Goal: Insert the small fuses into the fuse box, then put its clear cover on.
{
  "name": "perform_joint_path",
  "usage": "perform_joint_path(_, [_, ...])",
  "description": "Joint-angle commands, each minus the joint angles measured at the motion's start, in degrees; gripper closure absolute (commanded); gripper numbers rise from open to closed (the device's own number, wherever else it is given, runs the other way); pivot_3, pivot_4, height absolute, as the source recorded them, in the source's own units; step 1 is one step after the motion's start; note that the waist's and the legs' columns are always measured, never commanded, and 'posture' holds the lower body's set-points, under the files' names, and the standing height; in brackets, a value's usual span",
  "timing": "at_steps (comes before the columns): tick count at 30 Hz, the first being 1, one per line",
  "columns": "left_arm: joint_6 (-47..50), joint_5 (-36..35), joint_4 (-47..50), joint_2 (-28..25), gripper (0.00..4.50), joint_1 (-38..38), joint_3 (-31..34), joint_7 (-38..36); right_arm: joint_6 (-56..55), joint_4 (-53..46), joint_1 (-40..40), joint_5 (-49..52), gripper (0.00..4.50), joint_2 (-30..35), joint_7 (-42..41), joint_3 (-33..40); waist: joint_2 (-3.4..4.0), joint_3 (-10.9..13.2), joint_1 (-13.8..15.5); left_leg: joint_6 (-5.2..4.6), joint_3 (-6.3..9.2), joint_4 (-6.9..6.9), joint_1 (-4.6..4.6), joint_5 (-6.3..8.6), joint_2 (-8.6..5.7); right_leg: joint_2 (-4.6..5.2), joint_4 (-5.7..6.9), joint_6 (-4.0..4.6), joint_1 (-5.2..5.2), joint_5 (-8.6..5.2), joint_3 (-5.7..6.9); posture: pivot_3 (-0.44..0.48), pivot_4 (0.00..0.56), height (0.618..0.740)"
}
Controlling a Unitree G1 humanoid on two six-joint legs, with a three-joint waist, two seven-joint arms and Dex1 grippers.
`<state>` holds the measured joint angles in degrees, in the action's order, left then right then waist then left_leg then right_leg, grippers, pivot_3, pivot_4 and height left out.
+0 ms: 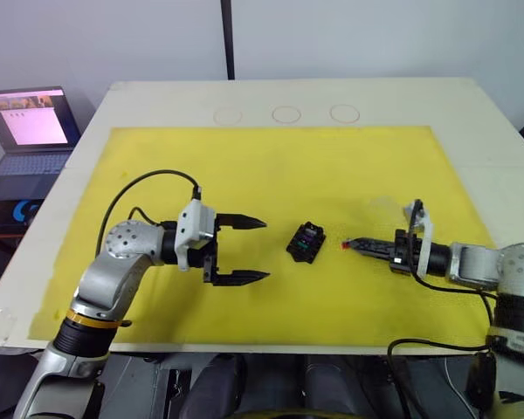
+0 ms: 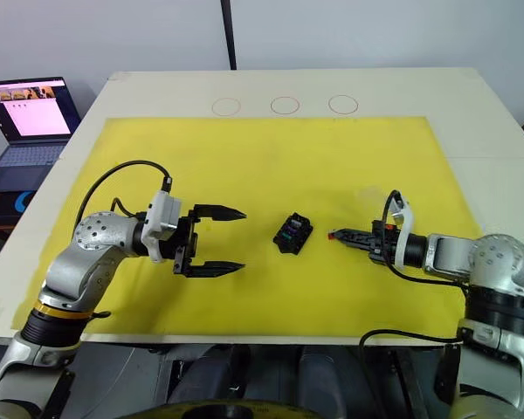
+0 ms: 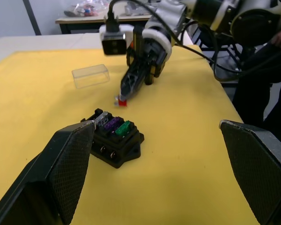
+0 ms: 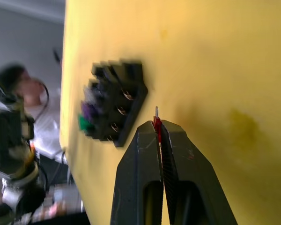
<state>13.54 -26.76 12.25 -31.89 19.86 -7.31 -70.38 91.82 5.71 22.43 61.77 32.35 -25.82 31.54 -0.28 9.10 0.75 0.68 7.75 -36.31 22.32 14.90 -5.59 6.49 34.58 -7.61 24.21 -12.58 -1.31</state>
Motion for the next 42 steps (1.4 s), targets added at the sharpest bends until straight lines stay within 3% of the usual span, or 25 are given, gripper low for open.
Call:
perform_joint_path(1, [-0.14, -1.36, 1.93, -0.90, 0.00, -0.58, 1.39, -0.04, -6.91, -13.45, -4.94, 25.10, 4.47, -9.00, 30.78, 7.15, 0.03, -0.02, -0.17, 0.03, 0.04, 0.04, -0.01, -0.02, 0.02, -0.02, 0.05, 0.01, 0.03, 0.00, -0.01, 0.000, 0.150, 0.740])
perform_joint_path(3, [-0.10, -1.52, 1.93, -1.05, 0.00, -0.58, 1.42, 0.00, -28.03, -26.43, -12.08, 44.61, 4.47, -13.72, 60.87, 0.23, 0.09, -0.05, -0.21, 0.07, 0.01, 0.12, -0.01, -0.04, 0.03, -0.01, 0.20, 0.03, 0.19, -0.01, -0.11, 0.000, 0.150, 0.740])
perform_joint_path(4, [-0.03, -1.57, 1.83, -1.05, 0.00, -0.46, 1.39, 0.02, -36.24, -32.09, -14.05, 49.45, 4.47, -15.71, 72.24, -2.87, 0.08, -0.04, -0.28, 0.07, -0.02, 0.12, -0.01, -0.04, 0.02, 0.02, 0.43, 0.04, 0.25, -0.02, -0.13, 0.000, 0.150, 0.740])
perform_joint_path(7, [0.06, -1.63, 1.63, -0.98, 0.00, -0.17, 1.24, 0.03, -49.02, -40.46, -14.91, 51.23, 4.47, -18.33, 88.88, -8.64, 0.13, -0.03, -0.86, 0.15, -0.15, 0.07, 0.00, -0.10, -0.02, 0.11, 0.45, 0.07, 0.35, -0.06, -0.20, 0.000, 0.150, 0.740])
perform_joint_path(10, [0.11, -1.67, 1.40, -0.71, 0.00, 0.30, 0.88, -0.09, -56.49, -42.00, -14.91, 51.23, 4.47, -17.07, 97.54, -12.06, 0.07, -0.07, -1.23, 0.15, -0.12, 0.07, -0.24, -0.10, -0.04, 0.06, 0.45, 0.06, 0.08, -0.06, -0.17, 0.000, 0.150, 0.740])
perform_joint_path(14, [0.07, -1.73, 1.08, -0.77, 0.00, 0.64, 0.76, -0.31, -61.35, -43.20, -17.83, 51.23, 4.47, -16.80, 98.81, -14.83, 0.07, -0.07, -1.44, 0.13, -0.09, 0.13, -0.27, -0.10, -0.03, -0.01, 0.47, 0.06, 0.07, -0.08, -0.17, 0.000, 0.150, 0.740])
perform_joint_path(28, [0.32, -1.96, 1.93, -0.80, 0.00, 0.04, 0.68, -0.03, -64.35, -37.81, -24.36, 51.23, 4.47, -12.16, 89.81, -18.77, 0.09, -0.07, -1.53, 0.10, -0.10, 0.13, -0.30, -0.10, 0.02, -0.08, 0.48, 0.07, 0.06, -0.09, -0.20, 0.000, 0.150, 0.740])
perform_joint_path(32, [0.24, -1.93, 1.99, -0.74, 0.00, -0.05, 0.66, 0.11, -64.07, -37.03, -24.20, 51.23, 3.48, -11.28, 88.61, -18.50, 0.09, -0.07, -1.47, 0.10, -0.10, 0.12, -0.30, -0.10, 0.02, -0.08, 0.48, 0.07, 0.06, -0.09, -0.20, 0.000, 0.150, 0.740])
perform_joint_path(39, [-0.35, -1.79, 1.95, -0.43, 0.00, -0.62, 0.35, 0.15, -61.34, -40.83, -26.28, 51.23, 1.17, -10.88, 89.32, -17.52, 0.08, -0.08, -1.29, 0.10, -0.08, 0.12, -0.30, -0.10, 0.02, -0.08, 0.47, 0.08, 0.03, -0.09, -0.20, 0.000, 0.150, 0.740])
perform_joint_path(42, [-0.73, -1.61, 1.57, -0.13, 0.00, -0.60, 0.15, 0.11, -57.96, -42.95, -29.10, 51.23, 0.14, -7.79, 86.56, -17.89, 0.08, -0.08, -1.17, 0.10, -0.06, 0.13, -0.30, -0.09, 0.02, -0.08, 0.44, 0.07, 0.02, -0.10, -0.19, 0.000, 0.150, 0.740])
